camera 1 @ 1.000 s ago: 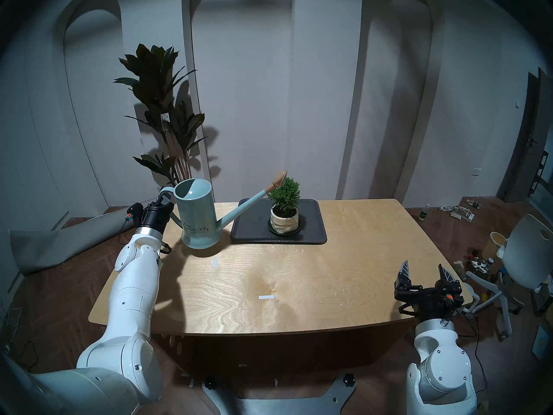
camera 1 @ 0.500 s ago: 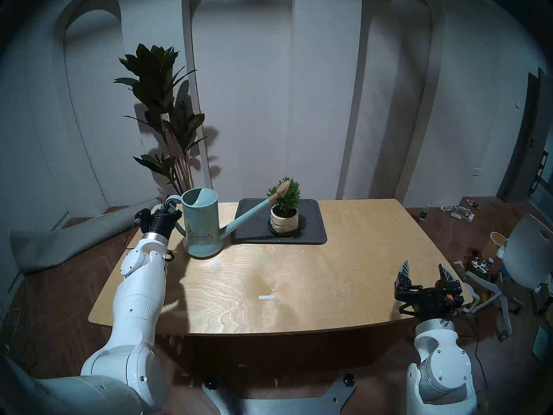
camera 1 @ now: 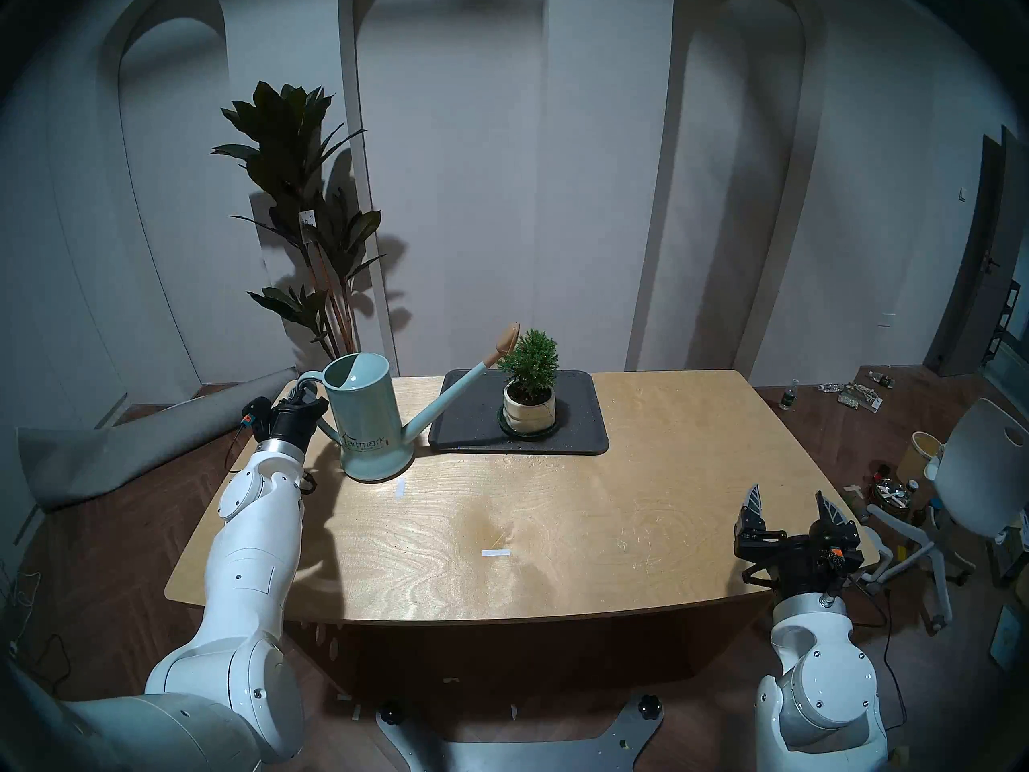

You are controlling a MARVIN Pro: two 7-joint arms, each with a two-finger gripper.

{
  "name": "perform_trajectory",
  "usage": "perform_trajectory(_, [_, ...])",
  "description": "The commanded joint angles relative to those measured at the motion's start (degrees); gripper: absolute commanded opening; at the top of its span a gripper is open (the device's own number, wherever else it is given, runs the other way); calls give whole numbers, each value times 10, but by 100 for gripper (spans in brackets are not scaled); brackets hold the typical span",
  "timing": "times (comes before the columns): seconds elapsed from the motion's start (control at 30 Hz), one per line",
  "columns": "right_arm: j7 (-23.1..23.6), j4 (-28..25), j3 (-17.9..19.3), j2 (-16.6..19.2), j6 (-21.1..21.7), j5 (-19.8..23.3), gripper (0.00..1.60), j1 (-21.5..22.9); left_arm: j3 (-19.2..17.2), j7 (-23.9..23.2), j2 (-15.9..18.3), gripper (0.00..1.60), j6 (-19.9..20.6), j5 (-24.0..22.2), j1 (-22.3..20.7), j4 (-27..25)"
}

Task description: Pick up the watering can and pour water into the potted plant, then put the can down

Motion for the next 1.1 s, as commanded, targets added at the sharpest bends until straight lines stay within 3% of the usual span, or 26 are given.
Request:
perform_trajectory(0.0, [0,-14,1,1,-3,-1,160,-1,0,-14,17,131,-19,1,-34,-6])
perform_trajectory(0.03, [0,-14,1,1,-3,-1,160,-1,2,-18,19,160,-25,3,-34,-5])
perform_trajectory(0.8, [1,-16,1,0,-3,-2,160,-1,10,-76,52,156,-81,25,-8,36])
perform_trajectory(1.07, [1,-16,1,-1,-3,-2,160,-1,22,-124,71,154,-98,47,31,11])
